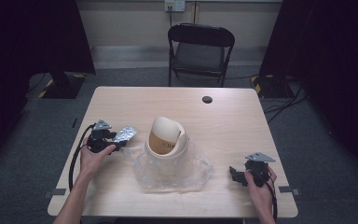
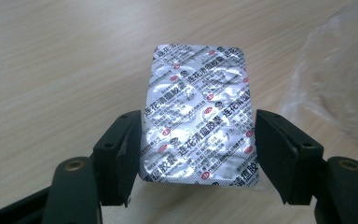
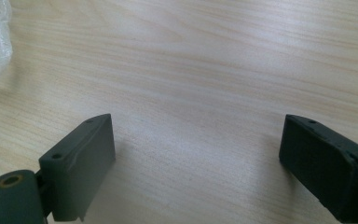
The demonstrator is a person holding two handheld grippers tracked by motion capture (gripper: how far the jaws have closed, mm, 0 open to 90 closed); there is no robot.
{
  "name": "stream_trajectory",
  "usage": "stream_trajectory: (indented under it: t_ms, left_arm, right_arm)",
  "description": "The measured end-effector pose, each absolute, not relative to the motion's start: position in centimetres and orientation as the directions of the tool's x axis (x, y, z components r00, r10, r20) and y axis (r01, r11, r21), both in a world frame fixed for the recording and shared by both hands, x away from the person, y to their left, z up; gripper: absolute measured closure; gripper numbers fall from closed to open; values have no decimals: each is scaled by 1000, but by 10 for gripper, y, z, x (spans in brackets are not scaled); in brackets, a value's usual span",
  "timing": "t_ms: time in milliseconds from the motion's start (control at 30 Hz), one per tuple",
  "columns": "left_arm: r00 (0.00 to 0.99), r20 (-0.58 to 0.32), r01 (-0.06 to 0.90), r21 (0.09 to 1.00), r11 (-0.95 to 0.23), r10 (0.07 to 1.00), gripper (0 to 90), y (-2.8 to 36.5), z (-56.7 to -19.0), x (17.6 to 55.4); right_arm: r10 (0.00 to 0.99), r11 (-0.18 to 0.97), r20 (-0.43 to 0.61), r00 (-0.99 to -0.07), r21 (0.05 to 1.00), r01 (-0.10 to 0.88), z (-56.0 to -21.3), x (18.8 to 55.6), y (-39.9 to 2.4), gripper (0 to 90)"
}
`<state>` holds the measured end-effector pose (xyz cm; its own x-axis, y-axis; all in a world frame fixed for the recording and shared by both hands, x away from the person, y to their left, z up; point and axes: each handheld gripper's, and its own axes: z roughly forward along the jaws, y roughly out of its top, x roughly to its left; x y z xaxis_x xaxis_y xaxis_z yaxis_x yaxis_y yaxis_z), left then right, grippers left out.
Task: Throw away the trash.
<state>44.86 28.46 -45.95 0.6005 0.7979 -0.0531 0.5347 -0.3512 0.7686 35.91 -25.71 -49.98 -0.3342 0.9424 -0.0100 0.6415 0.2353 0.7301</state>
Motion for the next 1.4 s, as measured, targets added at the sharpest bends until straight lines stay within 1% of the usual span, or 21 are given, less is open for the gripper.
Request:
stream_trajectory:
  t_ms: [100,233,467,567,733,800,1000,1133,1200,1267,1333,1400]
  left_arm:
    - [608,-52,518,782,-346,792,341,282,-452,445]
    - [615,-91,512,802,-309,783,341,281,-445,439]
    - [615,-104,498,820,-282,782,341,280,-436,430]
    - [608,-124,487,839,-245,784,341,282,-431,420]
    - [623,-105,466,846,-260,775,341,279,-425,407]
    - [623,-68,444,851,-281,779,341,277,-422,401]
    - [648,-92,421,870,-255,756,341,278,-413,388]
    - [661,-93,412,874,-257,745,341,275,-407,382]
    - [679,-114,407,881,-242,725,341,273,-401,376]
    - [689,-119,400,885,-239,715,341,271,-397,372]
    - [689,-104,387,889,-243,718,341,270,-392,365]
    - [700,-112,382,893,-237,706,341,268,-388,360]
  right_arm:
    - [942,236,-10,-334,730,642,-500,359,-257,94]
    - [942,235,-10,-334,730,642,-500,359,-257,94]
    - [942,235,-10,-334,730,642,-500,359,-257,95]
    - [942,235,-10,-334,730,642,-500,359,-257,95]
    - [942,235,-10,-334,730,641,-500,359,-257,94]
    - [942,235,-10,-334,730,642,-500,359,-257,94]
    - [942,235,-10,-334,730,642,-500,359,-257,94]
    - [942,235,-10,-334,730,642,-500,359,-257,94]
    - [943,235,-10,-334,730,642,-500,359,-257,94]
    - [942,235,-10,-334,730,642,-500,359,-257,94]
    - [942,235,-10,-334,730,642,-500,359,-257,94]
    - [942,235,-10,-334,730,642,-500,359,-257,94]
